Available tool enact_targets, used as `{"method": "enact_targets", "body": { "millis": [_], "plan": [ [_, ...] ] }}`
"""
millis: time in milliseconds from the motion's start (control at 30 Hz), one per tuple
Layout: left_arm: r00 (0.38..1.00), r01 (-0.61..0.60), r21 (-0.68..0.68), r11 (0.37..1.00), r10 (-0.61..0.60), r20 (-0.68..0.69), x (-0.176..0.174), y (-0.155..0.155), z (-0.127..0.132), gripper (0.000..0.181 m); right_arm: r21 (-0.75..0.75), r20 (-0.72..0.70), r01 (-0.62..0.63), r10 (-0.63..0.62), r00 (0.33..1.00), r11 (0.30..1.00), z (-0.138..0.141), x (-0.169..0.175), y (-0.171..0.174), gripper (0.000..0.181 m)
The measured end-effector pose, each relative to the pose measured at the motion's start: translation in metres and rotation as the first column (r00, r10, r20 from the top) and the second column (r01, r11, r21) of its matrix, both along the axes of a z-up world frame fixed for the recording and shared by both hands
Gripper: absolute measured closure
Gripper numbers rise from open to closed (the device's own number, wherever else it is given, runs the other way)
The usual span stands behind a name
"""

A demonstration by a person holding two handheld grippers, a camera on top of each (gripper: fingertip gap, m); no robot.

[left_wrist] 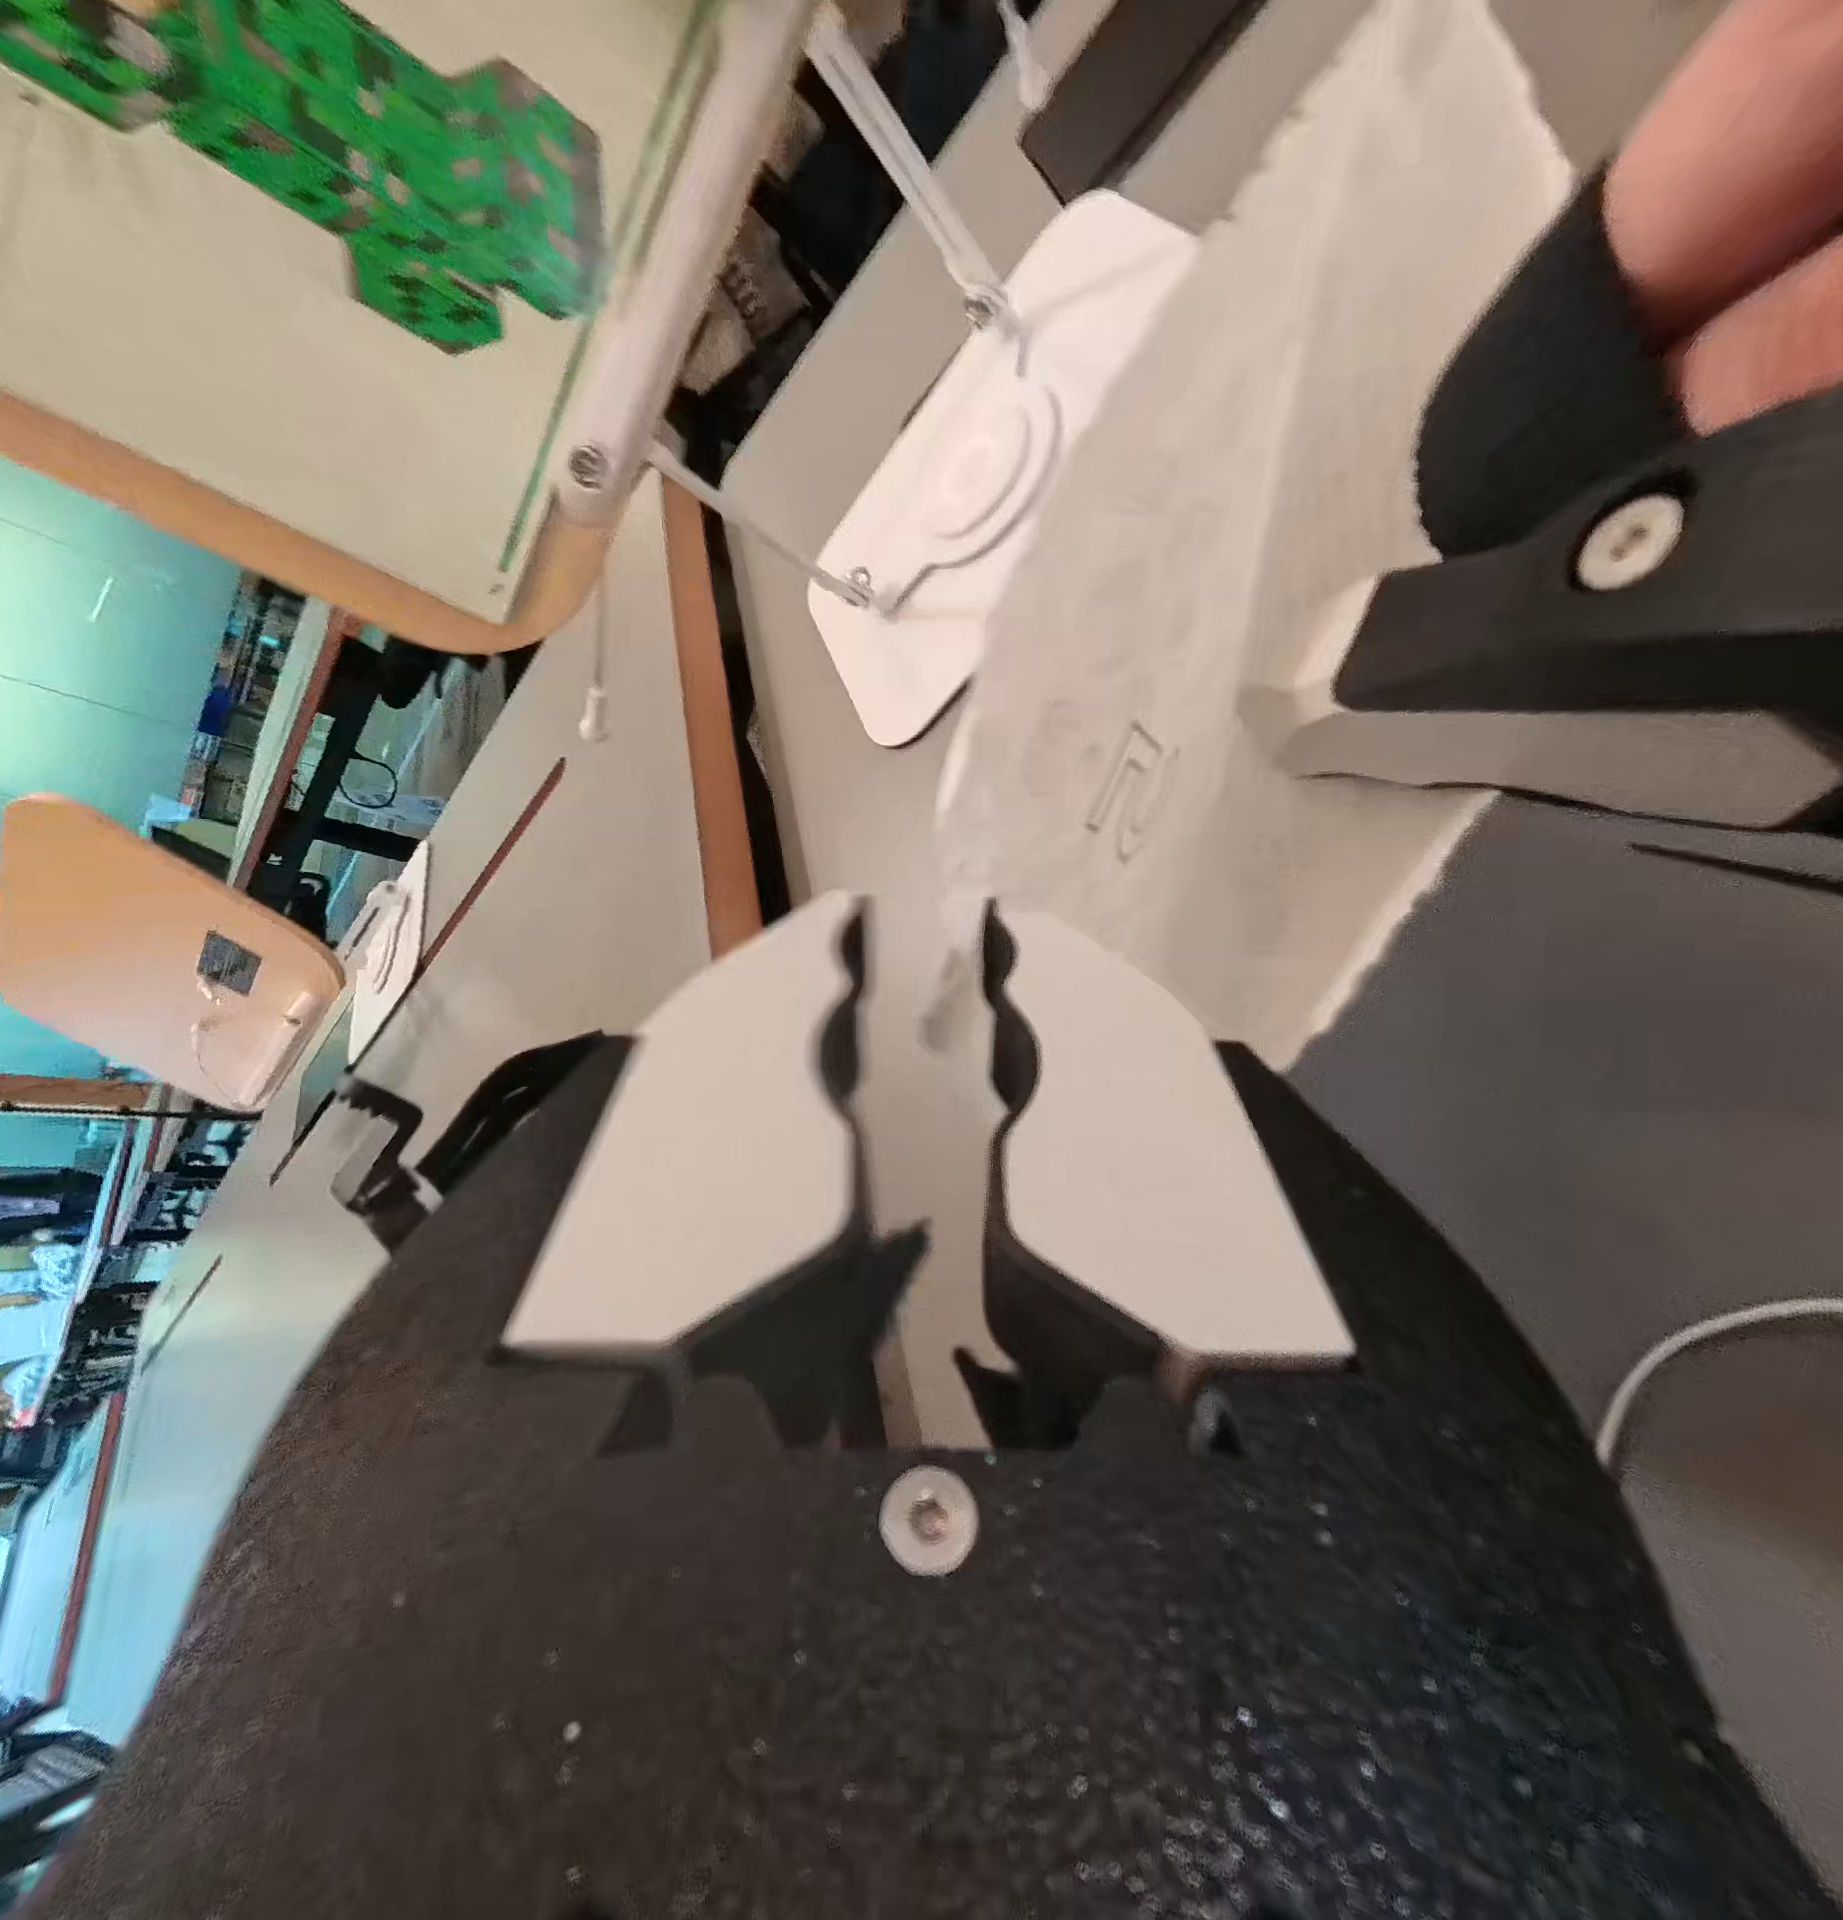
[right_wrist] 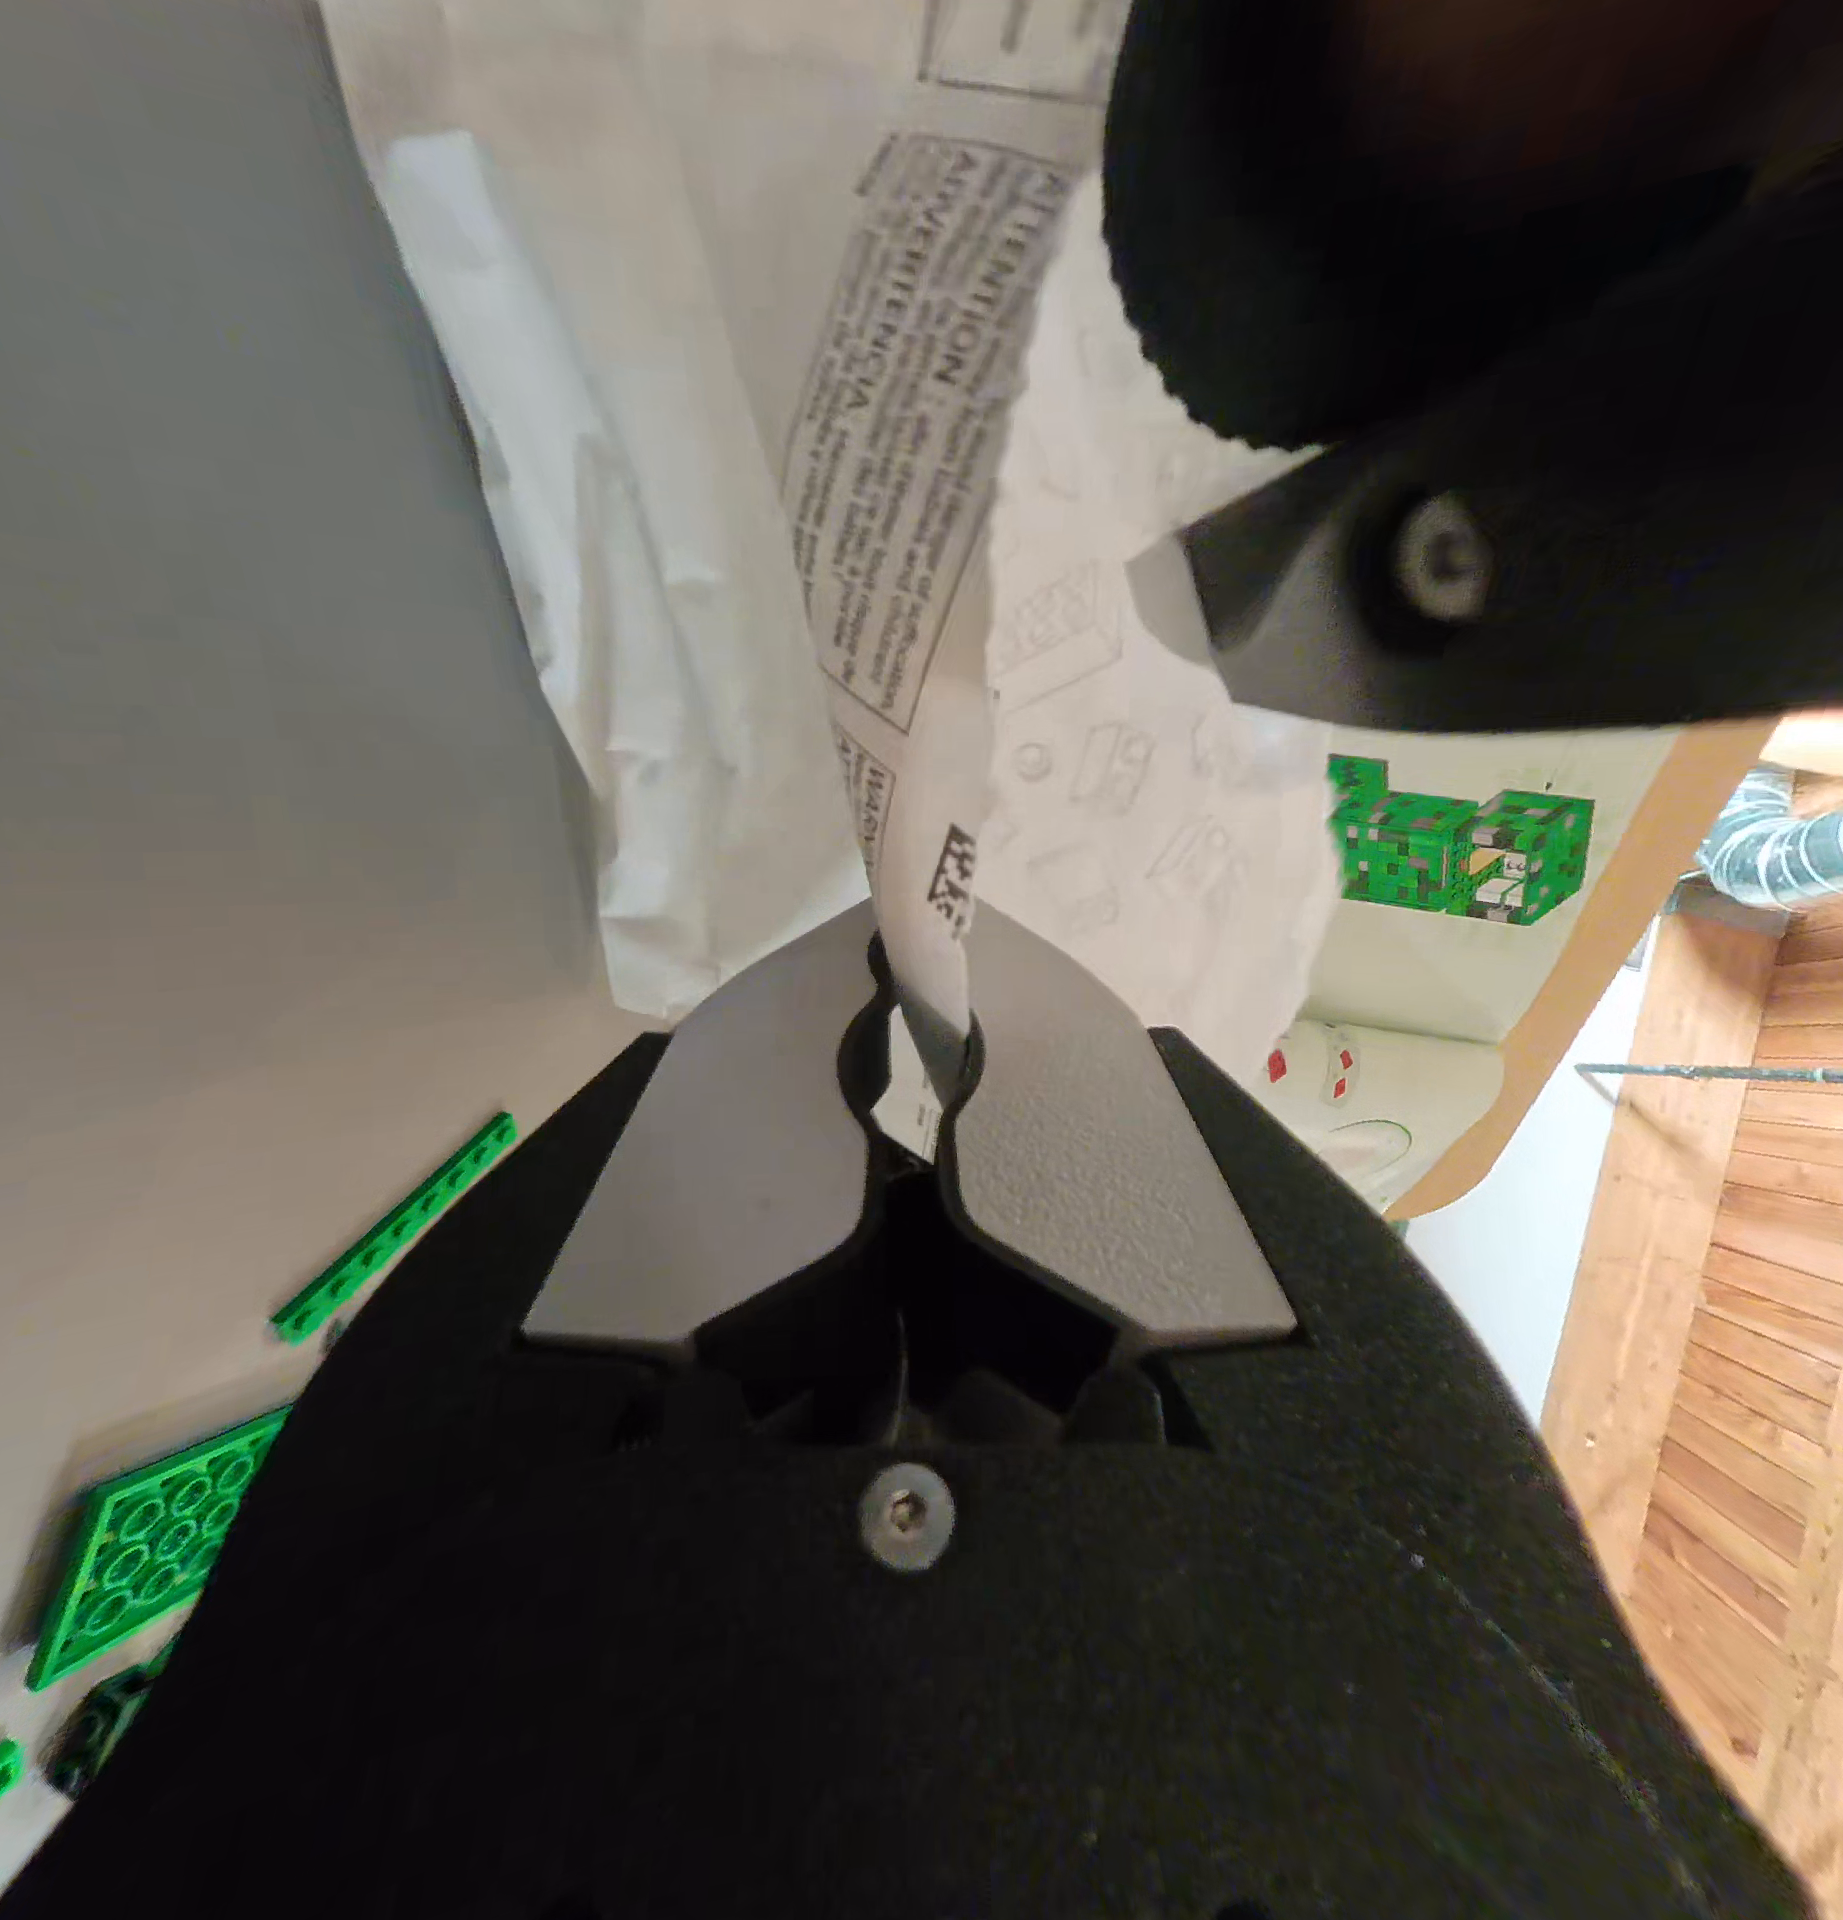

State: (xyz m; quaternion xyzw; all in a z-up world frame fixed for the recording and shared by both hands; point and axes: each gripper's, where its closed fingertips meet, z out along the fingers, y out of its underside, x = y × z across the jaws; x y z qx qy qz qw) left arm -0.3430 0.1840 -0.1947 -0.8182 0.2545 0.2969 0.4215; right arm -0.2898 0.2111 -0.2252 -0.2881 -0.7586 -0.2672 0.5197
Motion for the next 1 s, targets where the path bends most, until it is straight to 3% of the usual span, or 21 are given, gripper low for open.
{"method": "enact_targets", "body": {
  "millis": [33, 67, 133, 233, 333, 467, 600, 767, 900, 1000],
  "plan": [
    [1.000, 0.017, -0.027, 1.000, -0.017, -0.020, 0.001, 0.002, -0.005, 0.179, 0.002, 0.004, -0.003, 0.003, 1.000, 1.000, -0.001, -0.001, 0.001, 0.181],
    [0.999, 0.017, -0.017, 1.000, -0.018, -0.048, 0.000, 0.008, -0.006, 0.181, -0.001, 0.002, -0.004, 0.004, 1.000, 1.000, -0.003, -0.001, 0.003, 0.181],
    [0.994, -0.003, 0.028, 1.000, 0.006, -0.112, -0.006, 0.020, -0.002, 0.181, -0.066, -0.064, -0.006, 0.002, 0.998, 0.998, -0.005, -0.002, 0.004, 0.181],
    [0.988, -0.003, 0.124, 0.992, 0.022, -0.154, -0.015, 0.039, 0.006, 0.181, -0.296, -0.164, -0.059, 0.010, 0.986, 0.953, -0.009, 0.007, -0.003, 0.155],
    [0.980, 0.023, 0.213, 0.977, 0.020, -0.196, -0.024, 0.054, 0.009, 0.181, -0.441, -0.273, -0.124, -0.001, 0.962, 0.889, -0.001, 0.025, 0.002, 0.153],
    [0.981, 0.055, 0.244, 0.968, -0.006, -0.196, -0.035, 0.066, -0.007, 0.181, -0.518, -0.403, -0.065, -0.176, 0.898, 0.853, 0.031, 0.055, 0.054, 0.153],
    [0.988, 0.135, 0.247, 0.960, -0.110, -0.112, -0.025, 0.070, -0.030, 0.181, -0.590, -0.547, -0.075, -0.329, 0.770, 0.804, 0.066, 0.065, 0.109, 0.158],
    [0.979, 0.166, 0.268, 0.949, -0.127, -0.158, -0.022, 0.070, -0.039, 0.181, -0.600, -0.594, -0.146, -0.316, 0.740, 0.786, 0.072, 0.017, 0.141, 0.160],
    [0.958, 0.232, 0.227, 0.946, -0.181, -0.224, -0.009, 0.076, -0.063, 0.181, -0.593, -0.626, -0.205, -0.286, 0.725, 0.779, 0.067, -0.031, 0.149, 0.160],
    [0.958, 0.252, 0.176, 0.952, -0.220, -0.184, -0.005, 0.081, -0.080, 0.181, -0.561, -0.659, -0.234, -0.258, 0.707, 0.794, 0.067, -0.058, 0.150, 0.160]
  ]
}}
